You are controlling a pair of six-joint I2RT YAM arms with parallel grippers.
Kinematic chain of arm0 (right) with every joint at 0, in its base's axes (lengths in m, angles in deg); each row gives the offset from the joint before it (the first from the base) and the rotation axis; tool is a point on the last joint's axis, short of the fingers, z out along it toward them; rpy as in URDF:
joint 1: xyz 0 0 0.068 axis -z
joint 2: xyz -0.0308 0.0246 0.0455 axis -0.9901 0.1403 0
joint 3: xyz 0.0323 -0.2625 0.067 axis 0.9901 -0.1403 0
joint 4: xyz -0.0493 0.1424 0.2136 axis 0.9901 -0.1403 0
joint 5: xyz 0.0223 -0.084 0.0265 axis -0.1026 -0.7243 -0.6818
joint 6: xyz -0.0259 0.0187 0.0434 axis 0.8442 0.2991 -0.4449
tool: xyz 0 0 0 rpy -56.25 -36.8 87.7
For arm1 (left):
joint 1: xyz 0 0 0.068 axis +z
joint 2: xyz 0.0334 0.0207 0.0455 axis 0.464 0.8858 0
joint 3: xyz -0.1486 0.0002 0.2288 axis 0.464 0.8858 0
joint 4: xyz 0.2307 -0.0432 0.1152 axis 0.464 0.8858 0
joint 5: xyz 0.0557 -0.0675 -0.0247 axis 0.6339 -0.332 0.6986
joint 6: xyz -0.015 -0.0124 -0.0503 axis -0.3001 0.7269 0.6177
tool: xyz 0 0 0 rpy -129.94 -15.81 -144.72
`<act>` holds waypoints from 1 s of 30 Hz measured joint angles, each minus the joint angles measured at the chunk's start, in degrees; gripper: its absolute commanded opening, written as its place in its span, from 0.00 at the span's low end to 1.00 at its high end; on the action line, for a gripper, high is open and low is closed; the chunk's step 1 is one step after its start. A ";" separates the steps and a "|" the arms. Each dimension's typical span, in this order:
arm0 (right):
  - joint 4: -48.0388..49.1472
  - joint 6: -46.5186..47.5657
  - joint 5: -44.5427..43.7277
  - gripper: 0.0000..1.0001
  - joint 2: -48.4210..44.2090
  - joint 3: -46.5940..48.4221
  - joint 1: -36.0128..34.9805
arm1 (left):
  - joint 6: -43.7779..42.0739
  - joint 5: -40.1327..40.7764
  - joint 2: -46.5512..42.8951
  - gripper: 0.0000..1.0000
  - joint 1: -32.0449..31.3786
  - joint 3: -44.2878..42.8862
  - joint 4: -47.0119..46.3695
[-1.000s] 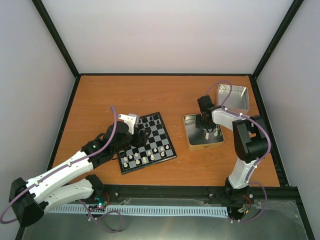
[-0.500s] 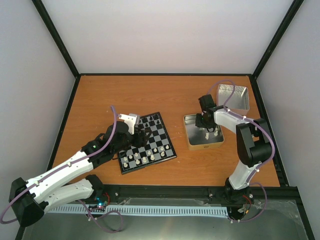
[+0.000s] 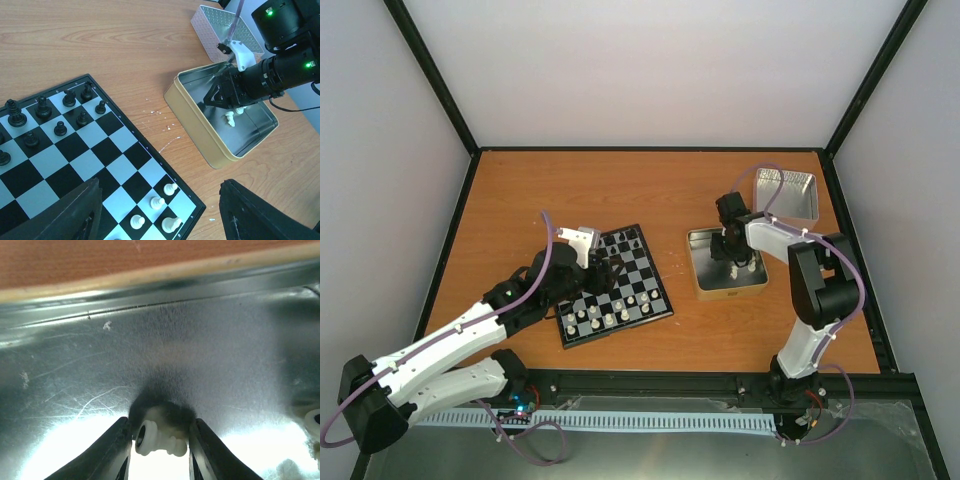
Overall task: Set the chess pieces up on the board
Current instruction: Pick up the chess piece from the storage box.
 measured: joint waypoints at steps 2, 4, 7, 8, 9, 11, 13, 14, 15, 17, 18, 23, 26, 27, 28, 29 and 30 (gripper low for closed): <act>-0.26 0.52 0.24 0.33 0.48 0.00 -0.07 | 0.00 0.00 0.02 0.66 0.00 0.00 0.00; -0.26 0.87 0.44 0.33 0.50 0.00 -0.22 | 0.00 -0.02 0.09 0.66 0.00 0.00 0.00; -0.26 1.20 0.42 0.28 0.55 0.00 -0.59 | 0.00 0.00 0.11 0.66 0.00 0.00 -0.02; -0.26 1.27 0.39 0.25 0.55 0.00 -0.72 | 0.00 0.00 0.17 0.66 0.00 0.00 -0.04; -0.26 1.27 0.44 0.22 0.55 0.02 -0.85 | 0.00 0.00 0.24 0.66 0.00 0.00 -0.04; -0.31 1.14 0.42 0.21 0.59 0.11 -1.07 | 0.00 0.00 0.42 0.66 0.00 0.00 -0.02; -0.42 1.11 0.42 0.22 0.76 0.31 -1.18 | 0.00 0.00 0.46 0.66 0.00 0.00 -0.02; -0.48 1.07 0.37 0.20 0.92 0.44 -1.18 | 0.00 0.00 0.46 0.66 0.00 0.00 -0.02; -0.59 1.05 0.28 0.19 1.05 0.66 -1.18 | 0.00 0.00 0.46 0.66 0.00 0.00 -0.02; -0.68 0.96 0.11 0.17 1.36 1.05 -1.18 | 0.00 0.00 0.46 0.66 0.00 0.00 -0.02; -0.72 0.92 -0.02 0.16 1.55 1.33 -1.18 | 0.00 0.00 0.46 0.66 0.00 0.00 -0.02; -0.74 0.70 -0.24 0.14 2.25 2.36 -1.18 | 0.00 0.00 0.46 0.66 0.00 0.00 -0.02; -0.72 0.22 -0.46 0.14 2.25 2.36 -1.27 | 0.00 0.00 0.46 0.66 0.00 0.00 -0.02; -0.70 0.02 -0.50 0.14 2.19 2.36 -1.33 | 0.00 0.00 0.46 0.66 0.00 0.00 -0.02; -0.59 -0.20 -0.50 0.14 2.03 2.29 -1.36 | 0.00 -0.02 0.46 0.66 0.00 0.00 -0.02; -0.31 -0.63 -0.39 0.15 1.73 2.05 -1.36 | 0.02 -0.07 0.46 0.66 0.00 0.00 -0.04; 0.15 -1.14 -0.07 0.15 1.14 1.57 -1.36 | 0.02 -0.28 0.46 0.67 0.00 0.00 -0.07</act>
